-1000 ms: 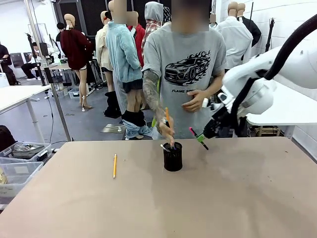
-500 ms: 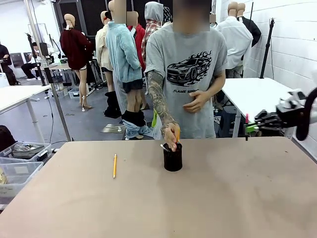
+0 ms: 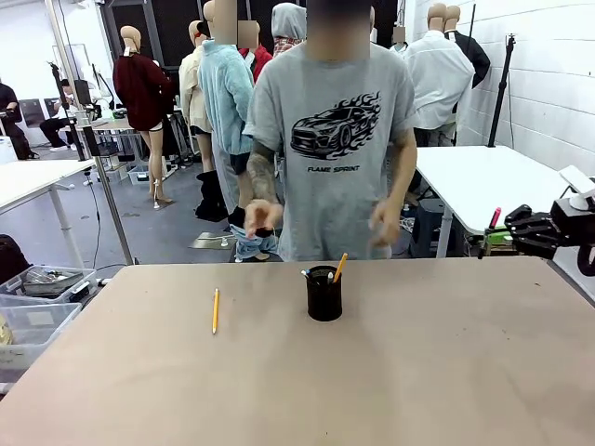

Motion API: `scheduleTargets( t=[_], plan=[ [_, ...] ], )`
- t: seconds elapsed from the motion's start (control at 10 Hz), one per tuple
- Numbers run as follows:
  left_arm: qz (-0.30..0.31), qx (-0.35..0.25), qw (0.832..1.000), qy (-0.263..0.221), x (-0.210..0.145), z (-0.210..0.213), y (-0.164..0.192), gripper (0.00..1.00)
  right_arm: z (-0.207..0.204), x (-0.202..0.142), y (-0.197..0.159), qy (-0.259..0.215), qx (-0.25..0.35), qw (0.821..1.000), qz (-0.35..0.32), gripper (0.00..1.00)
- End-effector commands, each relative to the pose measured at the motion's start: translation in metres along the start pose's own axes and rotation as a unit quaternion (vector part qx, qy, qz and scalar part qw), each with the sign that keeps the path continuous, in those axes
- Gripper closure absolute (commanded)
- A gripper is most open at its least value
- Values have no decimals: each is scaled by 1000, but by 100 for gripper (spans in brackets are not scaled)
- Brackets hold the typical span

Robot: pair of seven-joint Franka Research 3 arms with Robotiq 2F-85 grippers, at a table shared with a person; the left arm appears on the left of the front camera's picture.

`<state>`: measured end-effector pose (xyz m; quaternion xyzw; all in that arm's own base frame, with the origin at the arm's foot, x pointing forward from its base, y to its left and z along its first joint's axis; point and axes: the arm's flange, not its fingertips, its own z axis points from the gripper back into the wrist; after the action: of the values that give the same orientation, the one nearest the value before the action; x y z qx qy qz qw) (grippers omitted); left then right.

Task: Place the pens into the pen holder.
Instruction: Pick up a writing instrument from the table and place it into the Pen holder.

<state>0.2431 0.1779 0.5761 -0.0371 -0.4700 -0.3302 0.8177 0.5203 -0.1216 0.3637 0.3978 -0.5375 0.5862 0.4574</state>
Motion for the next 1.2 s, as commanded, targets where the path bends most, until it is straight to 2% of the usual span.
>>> scheduleTargets(
  t=[0.0, 0.2, 0.3, 0.5, 0.7, 0.9, 1.1],
  plan=[
    [1, 2, 1000, -3, 0, -1, 1, 0, -34, 0, 7, -8, -15, 1000, 16, 100],
    [1, 2, 1000, -3, 0, -1, 1, 0, -96, 29, -5, 36, -16, 999, 35, 100],
    [1, 2, 1000, -3, 0, -1, 1, 0, -122, 38, -18, 46, 5, 998, 42, 100],
    [1, 2, 1000, -3, 0, -1, 1, 0, -180, 46, -75, 60, 98, 993, 34, 100],
    [1, 2, 1000, -3, 0, -1, 1, 0, -225, 55, -114, 78, 161, 983, 39, 100],
    [1, 2, 1000, -3, 0, -1, 1, 0, -261, 53, -141, 82, 221, 971, 30, 100],
    [1, 2, 1000, -3, 0, -1, 1, 0, -289, 43, -160, 95, 242, 965, 13, 100]
  ],
)
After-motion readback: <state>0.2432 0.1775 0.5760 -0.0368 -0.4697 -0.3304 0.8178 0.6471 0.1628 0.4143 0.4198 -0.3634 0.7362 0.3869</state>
